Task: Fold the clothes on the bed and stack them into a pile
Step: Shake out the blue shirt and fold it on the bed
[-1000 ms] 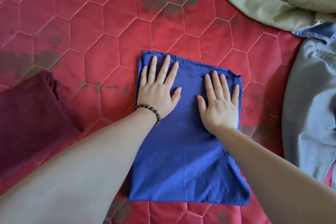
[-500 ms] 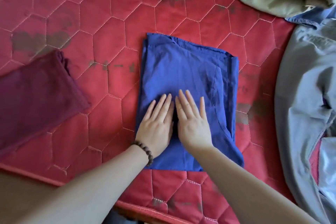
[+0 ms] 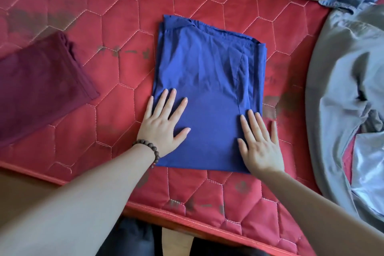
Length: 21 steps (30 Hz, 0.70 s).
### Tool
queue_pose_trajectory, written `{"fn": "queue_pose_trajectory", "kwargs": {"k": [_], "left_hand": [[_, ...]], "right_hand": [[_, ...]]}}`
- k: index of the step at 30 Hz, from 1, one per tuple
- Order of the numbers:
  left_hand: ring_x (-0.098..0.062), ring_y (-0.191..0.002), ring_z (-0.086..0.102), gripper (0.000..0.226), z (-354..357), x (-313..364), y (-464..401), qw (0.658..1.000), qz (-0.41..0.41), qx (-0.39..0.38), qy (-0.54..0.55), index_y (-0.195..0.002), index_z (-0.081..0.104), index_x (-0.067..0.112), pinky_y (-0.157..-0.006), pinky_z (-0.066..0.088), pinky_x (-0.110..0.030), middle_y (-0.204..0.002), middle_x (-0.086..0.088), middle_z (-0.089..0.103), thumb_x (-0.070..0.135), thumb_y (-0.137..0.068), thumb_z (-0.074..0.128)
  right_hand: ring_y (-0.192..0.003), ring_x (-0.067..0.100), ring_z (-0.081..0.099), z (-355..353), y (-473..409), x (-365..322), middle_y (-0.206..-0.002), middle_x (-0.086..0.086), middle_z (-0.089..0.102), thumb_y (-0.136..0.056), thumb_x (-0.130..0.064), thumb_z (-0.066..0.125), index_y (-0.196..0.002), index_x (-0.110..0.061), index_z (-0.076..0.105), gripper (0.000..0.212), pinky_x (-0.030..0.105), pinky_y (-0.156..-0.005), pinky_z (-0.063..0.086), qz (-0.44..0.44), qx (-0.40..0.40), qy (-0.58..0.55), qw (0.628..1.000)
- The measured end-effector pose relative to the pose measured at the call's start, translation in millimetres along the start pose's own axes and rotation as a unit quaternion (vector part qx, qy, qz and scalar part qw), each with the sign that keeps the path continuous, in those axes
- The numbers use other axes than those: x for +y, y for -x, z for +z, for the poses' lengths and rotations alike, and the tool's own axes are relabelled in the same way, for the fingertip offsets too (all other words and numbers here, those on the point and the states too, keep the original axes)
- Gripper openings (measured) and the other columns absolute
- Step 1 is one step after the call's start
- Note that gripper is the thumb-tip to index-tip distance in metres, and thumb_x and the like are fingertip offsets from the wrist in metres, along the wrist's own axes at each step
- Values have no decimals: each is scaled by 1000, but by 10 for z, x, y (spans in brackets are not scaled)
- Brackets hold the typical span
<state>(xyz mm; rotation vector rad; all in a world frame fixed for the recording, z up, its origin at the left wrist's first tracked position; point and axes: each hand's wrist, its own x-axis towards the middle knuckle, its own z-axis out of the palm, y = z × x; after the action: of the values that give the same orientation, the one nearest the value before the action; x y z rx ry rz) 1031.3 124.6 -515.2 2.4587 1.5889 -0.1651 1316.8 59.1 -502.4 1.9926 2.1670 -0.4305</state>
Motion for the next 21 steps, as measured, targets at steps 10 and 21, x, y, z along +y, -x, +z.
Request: {"fn": "queue_pose_trajectory", "kwargs": {"k": [10, 21], "left_hand": [[-32, -146, 23, 75, -321, -714, -167, 993, 36, 87, -66, -150, 31, 14, -119, 14, -50, -158, -8, 28, -9, -83, 52], [-21, -127, 53, 55, -651, -708, -406, 960, 252, -21, 125, -119, 68, 6, -112, 35, -37, -129, -10, 63, 4, -70, 45]], "right_hand": [[-147, 26, 19, -383, -339, 708, -160, 6, 20, -78, 12, 56, -152, -23, 16, 90, 53, -117, 18, -61, 59, 18, 996], [-136, 7, 38, -688, -572, 496, -137, -5, 55, -62, 8, 48, -130, -18, 61, 74, 34, -118, 23, -275, -108, -139, 945]]}}
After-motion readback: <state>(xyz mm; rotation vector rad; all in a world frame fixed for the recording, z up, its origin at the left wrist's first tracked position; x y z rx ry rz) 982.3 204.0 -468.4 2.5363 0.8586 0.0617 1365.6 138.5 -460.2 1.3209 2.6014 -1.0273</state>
